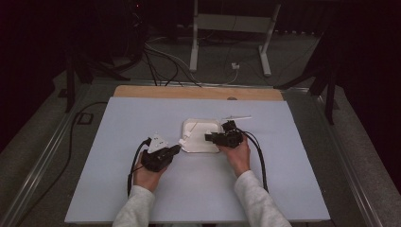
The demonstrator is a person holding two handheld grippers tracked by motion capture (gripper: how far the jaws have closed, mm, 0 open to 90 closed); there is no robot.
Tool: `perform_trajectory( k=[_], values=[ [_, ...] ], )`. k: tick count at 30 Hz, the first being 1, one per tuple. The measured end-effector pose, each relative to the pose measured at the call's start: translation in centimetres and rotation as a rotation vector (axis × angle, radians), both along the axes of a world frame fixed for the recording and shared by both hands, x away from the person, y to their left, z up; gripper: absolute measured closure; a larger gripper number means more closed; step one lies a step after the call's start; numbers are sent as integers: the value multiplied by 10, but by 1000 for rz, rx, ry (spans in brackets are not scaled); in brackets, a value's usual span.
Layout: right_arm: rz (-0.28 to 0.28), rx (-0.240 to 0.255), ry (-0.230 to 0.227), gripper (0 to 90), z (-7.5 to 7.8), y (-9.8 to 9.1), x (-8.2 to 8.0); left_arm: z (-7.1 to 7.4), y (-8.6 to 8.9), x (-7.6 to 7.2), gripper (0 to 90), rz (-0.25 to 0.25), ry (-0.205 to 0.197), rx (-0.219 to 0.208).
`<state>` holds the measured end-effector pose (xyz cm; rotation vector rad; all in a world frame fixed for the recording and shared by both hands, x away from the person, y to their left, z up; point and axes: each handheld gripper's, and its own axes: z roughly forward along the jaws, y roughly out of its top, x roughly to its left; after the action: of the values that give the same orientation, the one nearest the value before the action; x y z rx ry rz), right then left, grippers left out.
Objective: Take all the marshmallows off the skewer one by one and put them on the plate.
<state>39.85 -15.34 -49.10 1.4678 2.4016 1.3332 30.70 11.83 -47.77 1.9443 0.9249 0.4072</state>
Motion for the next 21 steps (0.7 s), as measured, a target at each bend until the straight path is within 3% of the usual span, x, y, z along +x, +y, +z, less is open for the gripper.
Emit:
perform_trajectory(
  k=[2,5,8,12,21],
  values=[
    [-14,-26,3,503,-1,0,0,0,0,0,900,0,3,0],
    [-21,-16,17,451,0,-1,1,-1,0,0,900,3,3,1],
    [-35,31,6,344,6,-3,-2,-1,0,1,900,10,2,2],
    [15,107,-33,251,20,0,-10,-1,-1,1,900,11,2,1],
    [89,177,-52,160,29,9,-18,0,-4,0,900,4,-6,-2]
  ],
)
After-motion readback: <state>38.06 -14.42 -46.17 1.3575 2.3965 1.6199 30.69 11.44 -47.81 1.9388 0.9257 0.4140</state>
